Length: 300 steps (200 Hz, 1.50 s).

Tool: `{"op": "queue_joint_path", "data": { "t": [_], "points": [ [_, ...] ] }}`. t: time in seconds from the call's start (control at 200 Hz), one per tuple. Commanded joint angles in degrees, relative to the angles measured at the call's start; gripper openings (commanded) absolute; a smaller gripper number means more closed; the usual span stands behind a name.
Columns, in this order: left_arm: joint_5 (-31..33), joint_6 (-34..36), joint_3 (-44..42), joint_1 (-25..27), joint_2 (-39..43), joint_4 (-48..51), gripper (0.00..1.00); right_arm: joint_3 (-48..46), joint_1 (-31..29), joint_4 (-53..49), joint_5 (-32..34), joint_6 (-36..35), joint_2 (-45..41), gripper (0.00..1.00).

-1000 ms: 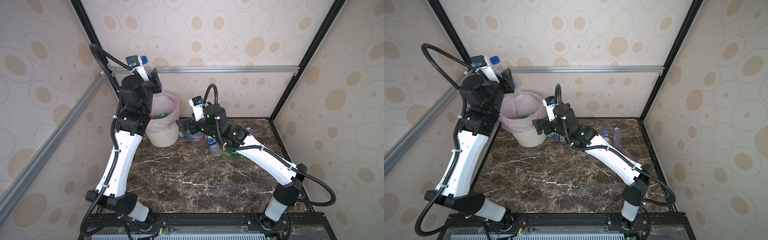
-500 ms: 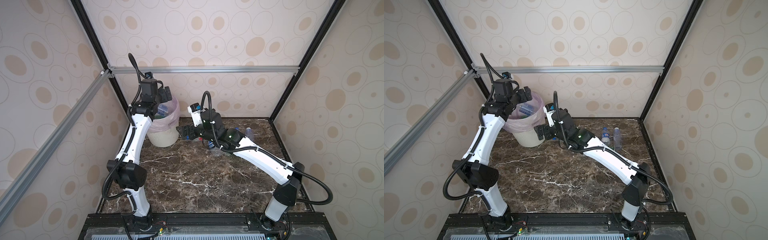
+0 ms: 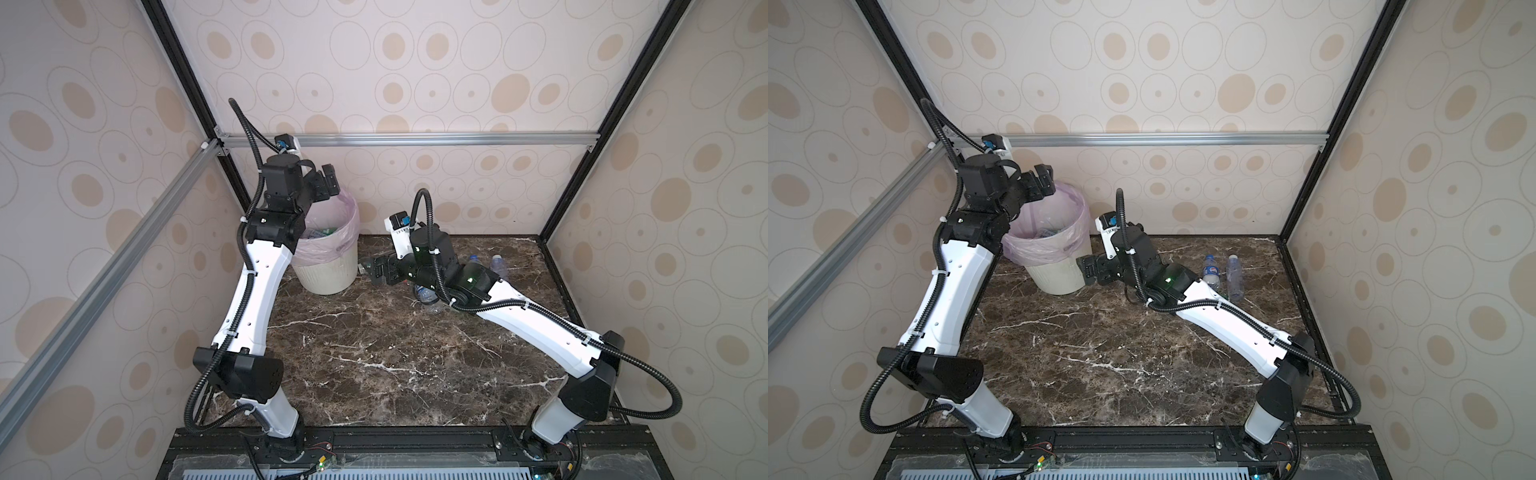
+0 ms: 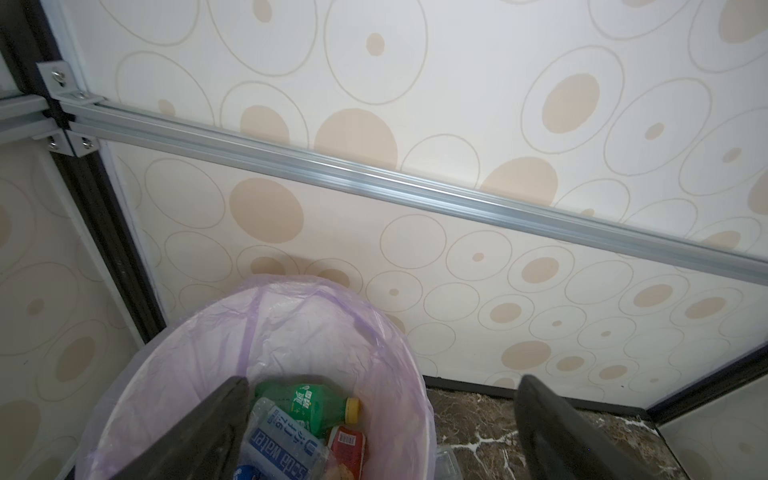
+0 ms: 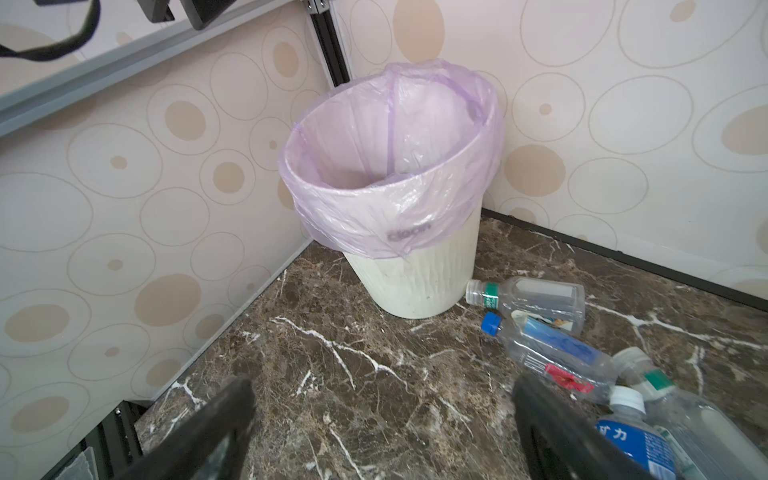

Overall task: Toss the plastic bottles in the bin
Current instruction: 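Open both grippers over the bin to drop the two bottles, then move both grippers back down toward the remaining bottles beside the bin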

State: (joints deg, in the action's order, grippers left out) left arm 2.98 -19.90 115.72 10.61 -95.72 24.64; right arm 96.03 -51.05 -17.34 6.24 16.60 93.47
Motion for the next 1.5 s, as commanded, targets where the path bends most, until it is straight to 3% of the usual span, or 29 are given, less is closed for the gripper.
{"op": "queue_joint_path", "data": {
  "t": [0.0,0.455,0.835,1.2,1.495],
  "points": [
    [-0.88,0.3,-1.07,2.04,1.77,-1.29,0.99,-2.99,0.48,0.12,2.56,-0.02,-3.61,1.0],
    [0.87,-0.12,-9.91,14.16,3.55,-3.91,0.99,-18.61,10.31,-3.26,5.0,0.96,-14.36,1.0],
    [1.86,-2.36,-22.81,22.15,4.2,-6.53,0.99,-31.85,19.35,-2.86,0.27,4.67,-18.85,1.0],
    [-0.49,-7.83,-41.41,24.02,7.3,-11.91,0.99,-33.72,21.24,-1.58,-4.37,5.46,-10.14,1.0],
    [0.77,-8.18,-46.24,24.41,6.35,-11.45,0.99,-30.54,22.56,-0.59,-6.95,5.99,-0.23,1.0]
  ]
}}
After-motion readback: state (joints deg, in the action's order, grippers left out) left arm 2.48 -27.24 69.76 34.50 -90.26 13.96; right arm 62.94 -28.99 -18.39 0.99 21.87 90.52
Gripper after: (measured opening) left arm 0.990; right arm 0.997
